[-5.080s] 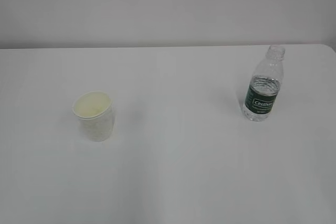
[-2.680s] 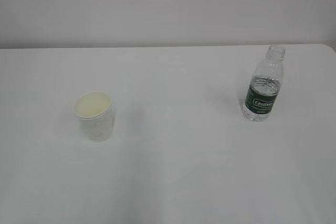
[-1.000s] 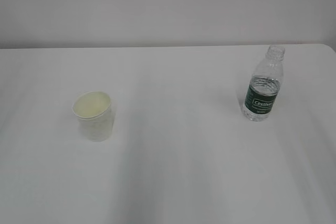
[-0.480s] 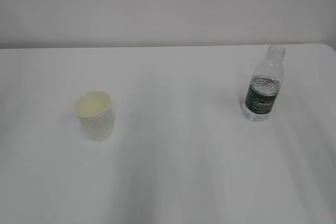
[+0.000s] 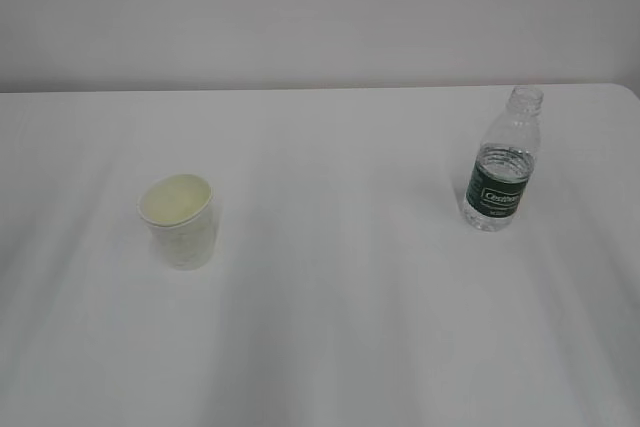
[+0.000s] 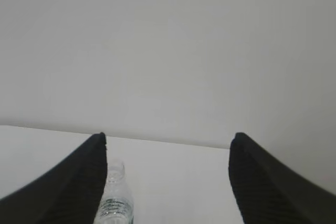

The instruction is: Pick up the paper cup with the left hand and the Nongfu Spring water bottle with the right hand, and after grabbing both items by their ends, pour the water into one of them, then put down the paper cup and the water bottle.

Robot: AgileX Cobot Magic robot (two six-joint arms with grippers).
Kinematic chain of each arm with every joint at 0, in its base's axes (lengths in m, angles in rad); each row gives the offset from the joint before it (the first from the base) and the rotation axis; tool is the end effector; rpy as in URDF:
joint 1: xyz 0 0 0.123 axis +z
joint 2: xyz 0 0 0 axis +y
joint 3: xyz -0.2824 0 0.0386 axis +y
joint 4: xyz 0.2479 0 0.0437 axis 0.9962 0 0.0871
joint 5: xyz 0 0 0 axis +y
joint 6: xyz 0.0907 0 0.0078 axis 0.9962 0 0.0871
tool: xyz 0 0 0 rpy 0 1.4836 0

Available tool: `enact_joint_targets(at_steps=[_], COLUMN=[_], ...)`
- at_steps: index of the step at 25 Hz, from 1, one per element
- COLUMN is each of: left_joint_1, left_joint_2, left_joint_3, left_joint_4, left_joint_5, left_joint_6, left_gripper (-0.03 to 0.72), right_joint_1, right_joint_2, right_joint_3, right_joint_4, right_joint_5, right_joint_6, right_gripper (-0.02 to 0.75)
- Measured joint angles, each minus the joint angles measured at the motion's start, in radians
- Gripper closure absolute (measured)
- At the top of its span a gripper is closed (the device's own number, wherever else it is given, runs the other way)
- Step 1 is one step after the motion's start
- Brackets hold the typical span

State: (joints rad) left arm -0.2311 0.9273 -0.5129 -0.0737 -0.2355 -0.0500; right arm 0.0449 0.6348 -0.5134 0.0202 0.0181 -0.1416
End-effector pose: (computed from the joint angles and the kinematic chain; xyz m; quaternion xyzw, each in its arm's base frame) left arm 0.1917 -0.0435 0.3037 0.0346 0.7382 -0.1120 0.6644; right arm 0.1376 0.0062 0.3300 -0.0604 0.7228 -0.0262 0.6879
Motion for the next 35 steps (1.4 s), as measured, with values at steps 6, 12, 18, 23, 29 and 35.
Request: enact_joint_targets(at_steps=[6,12,18,23,29,35], left_joint_1=[-0.004,-0.004,-0.004,-0.004,-0.004,-0.004], left_joint_2=[0.008,0.034,0.080,0.114,0.159,0.202], left_joint_3=[0.084,0.185,0.230,0.230,0.230,0.274], left_joint_4=[0.034,0.052,0.059,0.074,0.086,0.090], left_joint_5=[-0.078,-0.194,-0.275,-0.300,-0.303,-0.398], left_joint_6=[0.000,0.000,0.000,0.000,-0.008,-0.044], left_gripper=[0.250,0.258,0.266,0.274,0.275,0.282], right_joint_1=[0.000,0.000,0.000,0.000,0.000,0.000], right_joint_2=[0.038,0.081,0.112,0.169,0.248,0.354], right_joint_3=[0.005,0.070,0.181,0.226,0.237,0.276], right_joint_4=[0.002,0.002,0.002,0.002,-0.010,-0.020], right_joint_5=[0.000,-0.043,-0.222,-0.287,-0.369,-0.494], right_joint_6=[0.043,0.047,0.058,0.098,0.142,0.151], right_gripper=[0.186,0.186,0.186,0.186,0.186,0.207])
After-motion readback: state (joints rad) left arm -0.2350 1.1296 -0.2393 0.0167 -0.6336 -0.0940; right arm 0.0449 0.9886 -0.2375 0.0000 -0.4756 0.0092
